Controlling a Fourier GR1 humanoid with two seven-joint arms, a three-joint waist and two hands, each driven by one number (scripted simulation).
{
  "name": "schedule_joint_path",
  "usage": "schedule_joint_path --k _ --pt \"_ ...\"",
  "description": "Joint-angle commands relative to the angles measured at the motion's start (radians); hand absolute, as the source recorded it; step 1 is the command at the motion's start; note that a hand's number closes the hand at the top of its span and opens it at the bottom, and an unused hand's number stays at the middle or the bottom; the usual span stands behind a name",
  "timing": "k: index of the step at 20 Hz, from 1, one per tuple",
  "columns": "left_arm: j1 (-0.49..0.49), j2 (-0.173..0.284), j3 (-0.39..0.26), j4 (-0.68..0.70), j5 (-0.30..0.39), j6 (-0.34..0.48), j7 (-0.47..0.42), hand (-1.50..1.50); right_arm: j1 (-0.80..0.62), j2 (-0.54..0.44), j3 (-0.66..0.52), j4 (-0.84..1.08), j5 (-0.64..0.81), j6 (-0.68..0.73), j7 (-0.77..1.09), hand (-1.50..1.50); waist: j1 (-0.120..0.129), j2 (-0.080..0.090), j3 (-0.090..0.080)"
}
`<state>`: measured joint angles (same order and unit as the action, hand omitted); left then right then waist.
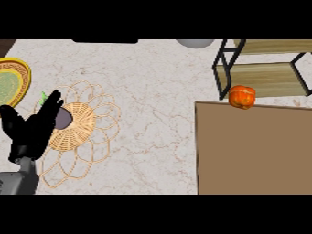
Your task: Pick the croissant from the tray and place it in the tiered shelf
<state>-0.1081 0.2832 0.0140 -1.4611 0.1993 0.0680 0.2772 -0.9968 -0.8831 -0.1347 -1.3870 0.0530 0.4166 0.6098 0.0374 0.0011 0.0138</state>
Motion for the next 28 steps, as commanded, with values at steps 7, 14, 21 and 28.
schedule_joint_path --k 7,14,21,28 --pt "0.081 -0.031 -0.025 0.041 0.006 -0.027 0.041 0.0 -0.055 0.044 0.067 0.262 0.162 -0.055 -0.243 1.5 0.005 0.011 -0.014" --pt "0.028 -0.03 -0.003 0.068 0.018 -0.035 0.065 0.0 -0.13 0.09 0.103 0.439 0.265 -0.134 -0.366 1.5 -0.001 0.014 -0.014" --pt "0.055 -0.053 -0.011 0.11 -0.011 -0.044 -0.01 0.0 -0.183 0.131 0.089 0.566 0.286 -0.175 -0.496 1.5 -0.006 0.014 -0.015" --pt "0.061 -0.073 -0.011 0.091 -0.026 -0.017 0.013 0.0 -0.226 0.104 0.129 0.636 0.349 -0.139 -0.565 1.5 -0.013 0.011 -0.015"
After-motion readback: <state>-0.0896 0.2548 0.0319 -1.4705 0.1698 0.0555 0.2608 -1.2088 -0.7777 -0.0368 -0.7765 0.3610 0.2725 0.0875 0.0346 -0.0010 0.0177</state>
